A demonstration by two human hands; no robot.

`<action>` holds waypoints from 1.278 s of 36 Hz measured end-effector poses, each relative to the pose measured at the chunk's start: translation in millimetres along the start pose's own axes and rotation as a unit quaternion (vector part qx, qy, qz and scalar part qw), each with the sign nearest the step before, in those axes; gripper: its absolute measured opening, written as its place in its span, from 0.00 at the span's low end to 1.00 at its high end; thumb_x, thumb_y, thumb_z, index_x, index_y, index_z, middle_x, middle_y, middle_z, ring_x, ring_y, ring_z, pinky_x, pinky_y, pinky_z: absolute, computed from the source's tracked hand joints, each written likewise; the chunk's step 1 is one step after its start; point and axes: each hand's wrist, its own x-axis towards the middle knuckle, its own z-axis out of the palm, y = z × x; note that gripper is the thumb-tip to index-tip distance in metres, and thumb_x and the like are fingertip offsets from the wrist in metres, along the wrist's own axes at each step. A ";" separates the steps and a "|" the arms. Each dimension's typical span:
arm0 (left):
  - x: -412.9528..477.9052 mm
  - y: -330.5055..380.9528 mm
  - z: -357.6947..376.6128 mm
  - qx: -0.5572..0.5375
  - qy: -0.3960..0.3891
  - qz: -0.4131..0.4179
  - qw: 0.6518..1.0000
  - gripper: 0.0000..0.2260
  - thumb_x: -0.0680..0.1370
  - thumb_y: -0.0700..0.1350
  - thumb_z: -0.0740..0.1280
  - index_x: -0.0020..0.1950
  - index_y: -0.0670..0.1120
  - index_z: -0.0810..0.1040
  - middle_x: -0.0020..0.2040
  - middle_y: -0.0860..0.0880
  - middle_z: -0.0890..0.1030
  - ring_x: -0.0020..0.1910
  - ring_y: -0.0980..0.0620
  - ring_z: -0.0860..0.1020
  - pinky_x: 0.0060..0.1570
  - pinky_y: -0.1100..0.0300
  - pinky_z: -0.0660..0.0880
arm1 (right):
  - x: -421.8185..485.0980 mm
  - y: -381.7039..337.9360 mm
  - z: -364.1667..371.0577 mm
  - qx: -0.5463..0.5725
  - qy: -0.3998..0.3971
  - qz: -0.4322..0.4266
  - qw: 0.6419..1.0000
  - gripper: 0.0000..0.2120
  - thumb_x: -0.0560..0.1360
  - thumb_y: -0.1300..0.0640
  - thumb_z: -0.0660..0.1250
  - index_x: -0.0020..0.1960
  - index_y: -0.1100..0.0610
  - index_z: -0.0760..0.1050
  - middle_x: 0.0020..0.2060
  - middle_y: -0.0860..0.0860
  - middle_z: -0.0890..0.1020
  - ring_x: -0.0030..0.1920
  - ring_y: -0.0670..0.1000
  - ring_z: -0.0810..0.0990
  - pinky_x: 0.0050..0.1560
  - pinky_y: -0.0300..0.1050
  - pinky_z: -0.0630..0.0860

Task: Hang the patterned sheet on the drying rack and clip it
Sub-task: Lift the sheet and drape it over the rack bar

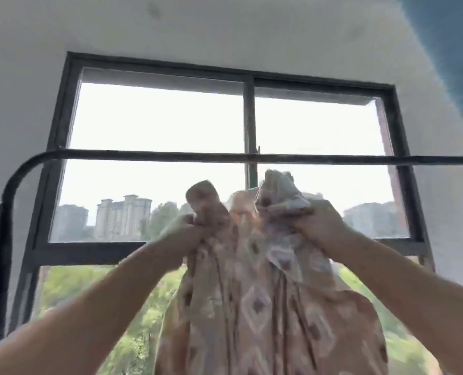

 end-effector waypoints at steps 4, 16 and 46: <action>23.2 51.6 -26.0 -0.152 0.169 0.179 0.957 0.04 0.76 0.42 0.67 0.42 0.44 0.76 0.33 0.49 0.81 0.31 0.53 0.80 0.31 0.65 0.75 | 36.9 -25.4 -25.9 0.082 0.204 -0.069 0.973 0.07 0.69 0.59 0.72 0.46 0.56 0.77 0.39 0.53 0.82 0.42 0.57 0.82 0.39 0.48 0.78; 20.0 22.6 -4.5 -0.110 0.194 0.116 0.968 0.13 0.73 0.40 0.67 0.54 0.41 0.67 0.47 0.39 0.79 0.43 0.44 0.81 0.42 0.52 0.79 | 5.9 8.5 14.5 0.097 0.115 0.004 0.989 0.11 0.68 0.64 0.72 0.49 0.61 0.76 0.40 0.55 0.82 0.41 0.55 0.81 0.41 0.46 0.78; 121.7 151.9 1.1 0.007 0.189 0.482 0.855 0.13 0.69 0.35 0.59 0.44 0.53 0.65 0.48 0.46 0.74 0.49 0.50 0.73 0.57 0.50 0.73 | 146.3 -98.3 28.8 0.082 0.175 -0.325 0.926 0.28 0.71 0.68 0.63 0.70 0.55 0.65 0.57 0.50 0.78 0.49 0.44 0.78 0.38 0.21 0.70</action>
